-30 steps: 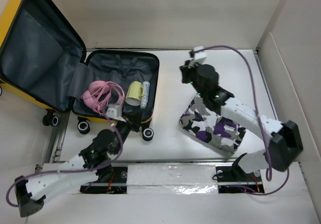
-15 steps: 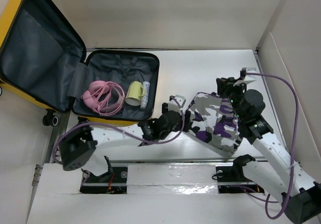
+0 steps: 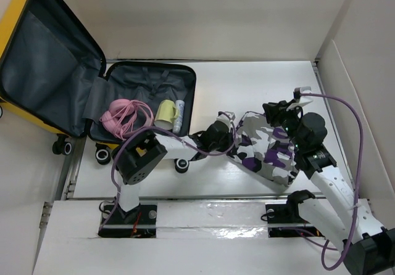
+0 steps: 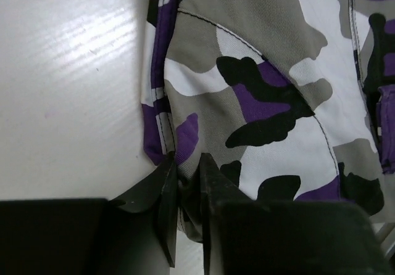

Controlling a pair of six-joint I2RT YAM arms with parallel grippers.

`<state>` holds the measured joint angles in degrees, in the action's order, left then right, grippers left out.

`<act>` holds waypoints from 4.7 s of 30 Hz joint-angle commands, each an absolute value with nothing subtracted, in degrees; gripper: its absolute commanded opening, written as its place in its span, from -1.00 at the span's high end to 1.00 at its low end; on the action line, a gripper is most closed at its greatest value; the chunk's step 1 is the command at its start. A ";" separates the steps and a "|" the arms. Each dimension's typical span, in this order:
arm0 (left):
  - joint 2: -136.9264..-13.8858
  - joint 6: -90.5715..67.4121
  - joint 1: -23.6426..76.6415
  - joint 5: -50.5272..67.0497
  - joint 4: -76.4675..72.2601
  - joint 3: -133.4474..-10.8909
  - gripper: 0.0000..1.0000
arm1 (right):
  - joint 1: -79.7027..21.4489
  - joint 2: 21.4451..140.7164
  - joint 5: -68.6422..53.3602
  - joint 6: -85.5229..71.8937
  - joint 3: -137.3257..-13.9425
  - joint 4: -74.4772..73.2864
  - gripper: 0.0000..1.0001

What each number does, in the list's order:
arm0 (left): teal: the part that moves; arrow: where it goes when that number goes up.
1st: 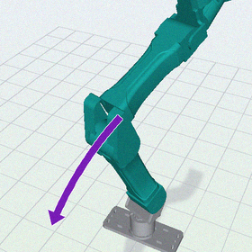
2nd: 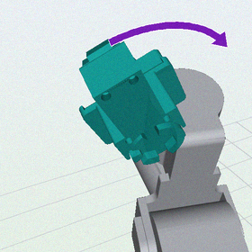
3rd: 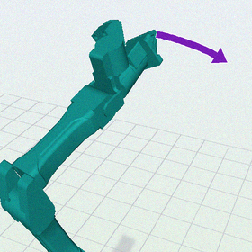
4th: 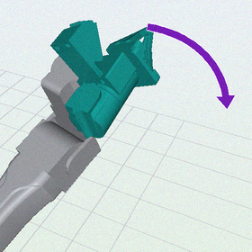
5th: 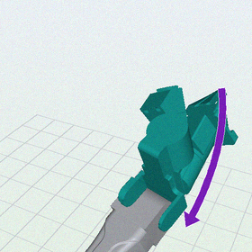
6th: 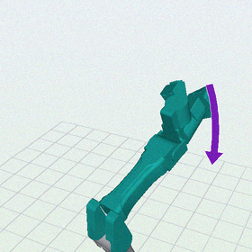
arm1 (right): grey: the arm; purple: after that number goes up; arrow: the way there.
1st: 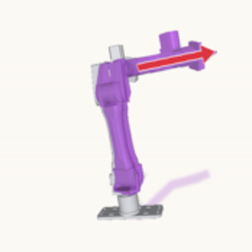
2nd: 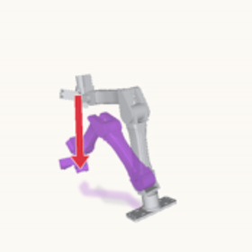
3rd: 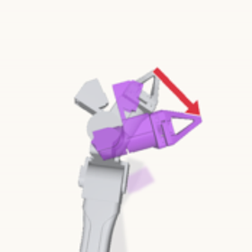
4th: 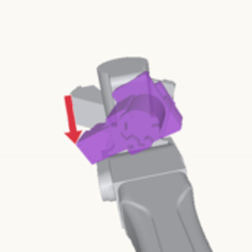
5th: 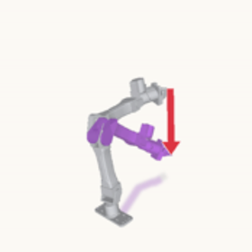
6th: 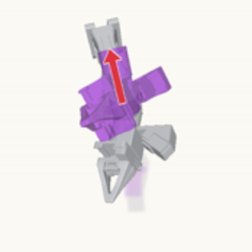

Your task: Pack the luggage

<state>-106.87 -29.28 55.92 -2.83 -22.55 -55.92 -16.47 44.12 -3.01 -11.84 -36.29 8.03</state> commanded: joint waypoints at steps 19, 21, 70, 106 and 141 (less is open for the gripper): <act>-108.38 -24.96 37.44 -3.07 -20.04 -78.40 -0.30 | -16.17 47.64 -8.09 -11.69 -36.21 11.60 0.31; -105.83 -25.48 37.97 -2.99 -19.08 -76.39 -0.25 | -16.17 47.11 -7.13 -11.69 -36.04 11.43 0.31; -118.66 -38.24 52.04 -16.53 -24.69 -72.24 1.00 | -16.17 44.21 -8.35 -12.75 -34.98 12.22 0.21; -72.25 -28.83 -7.47 4.05 -3.87 -57.47 1.00 | -16.17 39.90 -6.06 -11.78 -34.72 9.93 0.22; -56.23 -27.00 -14.45 -62.77 29.27 -66.88 0.58 | -16.17 38.14 -9.49 -10.11 -36.38 7.03 0.72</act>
